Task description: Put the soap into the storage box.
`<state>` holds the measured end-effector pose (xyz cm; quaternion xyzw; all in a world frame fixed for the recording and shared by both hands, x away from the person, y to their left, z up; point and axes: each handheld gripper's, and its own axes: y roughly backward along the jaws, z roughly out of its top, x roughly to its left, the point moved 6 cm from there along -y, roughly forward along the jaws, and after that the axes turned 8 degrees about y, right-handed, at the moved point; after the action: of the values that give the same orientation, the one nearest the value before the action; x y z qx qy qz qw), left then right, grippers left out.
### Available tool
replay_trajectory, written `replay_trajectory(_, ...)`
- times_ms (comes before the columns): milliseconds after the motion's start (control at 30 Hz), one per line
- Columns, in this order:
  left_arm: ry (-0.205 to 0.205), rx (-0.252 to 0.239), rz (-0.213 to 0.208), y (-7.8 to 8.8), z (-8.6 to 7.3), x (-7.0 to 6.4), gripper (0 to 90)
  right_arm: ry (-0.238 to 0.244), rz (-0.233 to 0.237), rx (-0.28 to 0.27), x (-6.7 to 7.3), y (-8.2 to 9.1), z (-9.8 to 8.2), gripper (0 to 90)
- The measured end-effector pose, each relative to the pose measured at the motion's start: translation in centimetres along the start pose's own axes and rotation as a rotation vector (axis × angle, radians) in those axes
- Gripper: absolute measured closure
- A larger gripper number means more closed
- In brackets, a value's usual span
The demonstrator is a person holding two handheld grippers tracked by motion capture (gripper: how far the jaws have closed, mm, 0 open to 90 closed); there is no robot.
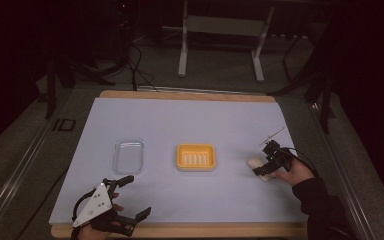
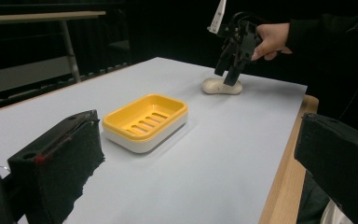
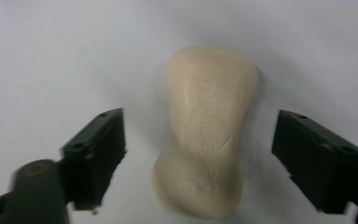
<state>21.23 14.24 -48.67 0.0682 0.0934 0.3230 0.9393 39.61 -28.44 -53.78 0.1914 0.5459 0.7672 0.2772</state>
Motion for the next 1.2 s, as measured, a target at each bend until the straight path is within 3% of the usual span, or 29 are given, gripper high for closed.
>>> replay_trajectory(433,-0.004,0.005,-0.001,0.0,0.0,0.0,1.1,-0.016,0.01,0.057,-0.5,-1.8,-0.3,41.3)
replay_trajectory(733,-0.005,0.008,-0.002,-0.1,-0.1,-0.1,1.1,0.019,-0.034,0.101,-0.1,-2.0,-0.1,46.2)
replay_trajectory(833,-0.006,0.008,-0.004,-0.1,-0.1,-0.1,1.1,0.01,-0.048,0.11,0.2,-2.0,0.0,48.6)
replay_trajectory(1200,-0.006,0.009,-0.002,-0.1,-0.1,-0.1,1.1,0.022,-0.032,0.134,0.1,-2.0,0.1,49.9)
